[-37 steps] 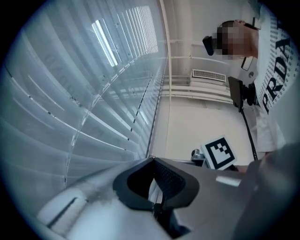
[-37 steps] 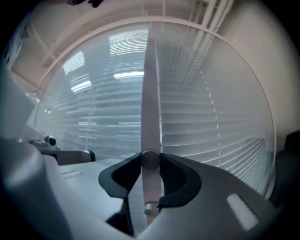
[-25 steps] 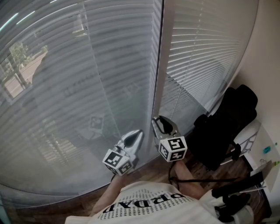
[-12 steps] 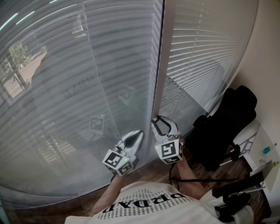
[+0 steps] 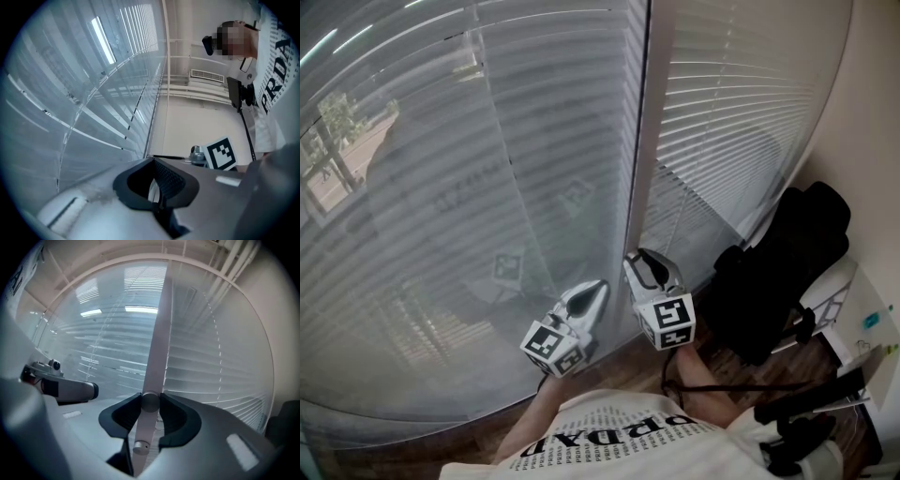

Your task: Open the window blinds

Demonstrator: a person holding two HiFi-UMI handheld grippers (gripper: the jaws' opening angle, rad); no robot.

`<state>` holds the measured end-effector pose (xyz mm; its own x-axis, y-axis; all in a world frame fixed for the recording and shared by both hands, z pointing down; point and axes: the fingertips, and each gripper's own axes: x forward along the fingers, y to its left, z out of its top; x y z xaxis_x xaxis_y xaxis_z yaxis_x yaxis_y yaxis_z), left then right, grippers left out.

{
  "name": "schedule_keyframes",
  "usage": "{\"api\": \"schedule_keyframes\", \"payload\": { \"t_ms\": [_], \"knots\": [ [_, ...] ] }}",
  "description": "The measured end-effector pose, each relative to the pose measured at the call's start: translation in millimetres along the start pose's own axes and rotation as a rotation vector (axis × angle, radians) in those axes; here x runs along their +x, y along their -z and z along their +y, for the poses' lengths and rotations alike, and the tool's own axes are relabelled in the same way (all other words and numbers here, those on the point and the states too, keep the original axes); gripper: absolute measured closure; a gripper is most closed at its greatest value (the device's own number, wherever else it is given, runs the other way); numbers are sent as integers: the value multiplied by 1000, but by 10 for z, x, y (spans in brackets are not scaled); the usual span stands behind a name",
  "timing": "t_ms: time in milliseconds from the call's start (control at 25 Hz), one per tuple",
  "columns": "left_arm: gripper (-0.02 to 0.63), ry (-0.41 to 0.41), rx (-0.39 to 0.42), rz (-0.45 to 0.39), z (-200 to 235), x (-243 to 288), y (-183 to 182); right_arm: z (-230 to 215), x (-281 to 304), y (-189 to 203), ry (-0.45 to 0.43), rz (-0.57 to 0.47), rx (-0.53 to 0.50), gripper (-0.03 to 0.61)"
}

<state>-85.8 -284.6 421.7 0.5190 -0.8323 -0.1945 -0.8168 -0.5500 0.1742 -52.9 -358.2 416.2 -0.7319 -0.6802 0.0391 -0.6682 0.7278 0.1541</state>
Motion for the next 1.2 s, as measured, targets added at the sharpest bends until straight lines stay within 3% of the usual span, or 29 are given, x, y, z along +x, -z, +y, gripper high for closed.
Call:
{"api": "schedule_keyframes", "payload": {
  "t_ms": [280, 480, 640, 1000, 1200],
  "knots": [
    [618, 1, -3, 2, -5, -9, 5, -23, -2, 26, -8, -9, 148, 446],
    [618, 2, -6, -1, -9, -20, 4, -21, -1, 23, 1, -18, 132, 445],
    [618, 4, -8, 1, -14, -38, 12, -4, -17, 19, 17, -9, 27, 443],
    [618, 9, -6, 3, -20, -49, 11, 127, -12, -33, 4, 54, -426, 416],
    [618, 12, -8, 8, -32, -49, 13, 106, 11, 15, 12, 59, -452, 439]
  ]
}}
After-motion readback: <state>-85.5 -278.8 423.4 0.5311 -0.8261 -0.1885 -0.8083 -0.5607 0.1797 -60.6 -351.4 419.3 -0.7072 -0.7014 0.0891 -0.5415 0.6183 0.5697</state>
